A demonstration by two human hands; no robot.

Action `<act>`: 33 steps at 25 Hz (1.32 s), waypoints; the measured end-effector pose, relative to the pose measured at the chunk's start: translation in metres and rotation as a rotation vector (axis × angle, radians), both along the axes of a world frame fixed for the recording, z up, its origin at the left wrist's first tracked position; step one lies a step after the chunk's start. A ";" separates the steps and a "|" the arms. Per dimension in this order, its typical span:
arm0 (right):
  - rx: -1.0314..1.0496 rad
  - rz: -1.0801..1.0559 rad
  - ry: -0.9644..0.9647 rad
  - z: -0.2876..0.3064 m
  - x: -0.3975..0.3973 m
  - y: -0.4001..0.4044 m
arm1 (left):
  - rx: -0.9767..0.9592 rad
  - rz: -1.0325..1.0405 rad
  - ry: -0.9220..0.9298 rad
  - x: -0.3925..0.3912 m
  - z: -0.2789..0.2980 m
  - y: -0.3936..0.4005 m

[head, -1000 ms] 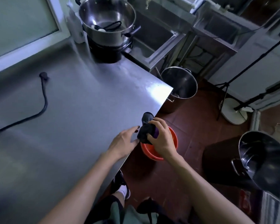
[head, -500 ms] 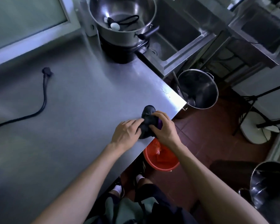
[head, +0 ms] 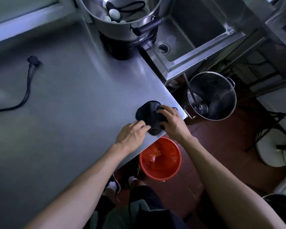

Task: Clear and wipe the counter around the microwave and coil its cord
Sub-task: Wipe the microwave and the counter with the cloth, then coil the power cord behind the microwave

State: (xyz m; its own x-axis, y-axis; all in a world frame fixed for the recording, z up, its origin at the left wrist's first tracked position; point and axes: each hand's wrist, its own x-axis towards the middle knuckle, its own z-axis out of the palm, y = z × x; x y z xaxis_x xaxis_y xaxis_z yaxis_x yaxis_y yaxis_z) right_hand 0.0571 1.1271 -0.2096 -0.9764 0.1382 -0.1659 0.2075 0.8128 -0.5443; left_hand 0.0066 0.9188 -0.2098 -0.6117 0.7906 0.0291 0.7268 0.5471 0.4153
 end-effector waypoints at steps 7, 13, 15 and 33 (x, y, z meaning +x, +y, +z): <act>0.085 0.132 -0.126 -0.010 -0.012 0.018 | -0.188 0.047 -0.060 0.000 -0.012 -0.009; 0.265 0.105 -0.156 0.008 -0.008 0.001 | -0.243 0.124 -0.138 -0.004 -0.005 -0.029; 0.340 0.123 -0.148 0.014 -0.007 -0.015 | -0.253 0.168 -0.157 -0.006 -0.001 -0.039; 0.226 0.411 -0.199 0.082 -0.028 -0.304 | -0.130 0.594 -0.157 0.038 0.071 -0.332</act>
State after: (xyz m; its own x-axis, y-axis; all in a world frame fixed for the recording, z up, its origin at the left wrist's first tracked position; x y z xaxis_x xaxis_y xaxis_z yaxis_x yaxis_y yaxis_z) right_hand 0.0291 0.8227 -0.1279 -0.9101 -0.1969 -0.3647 -0.0722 0.9419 -0.3282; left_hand 0.0443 0.5872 -0.1392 -0.9368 0.3056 -0.1705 0.2189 0.8919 0.3958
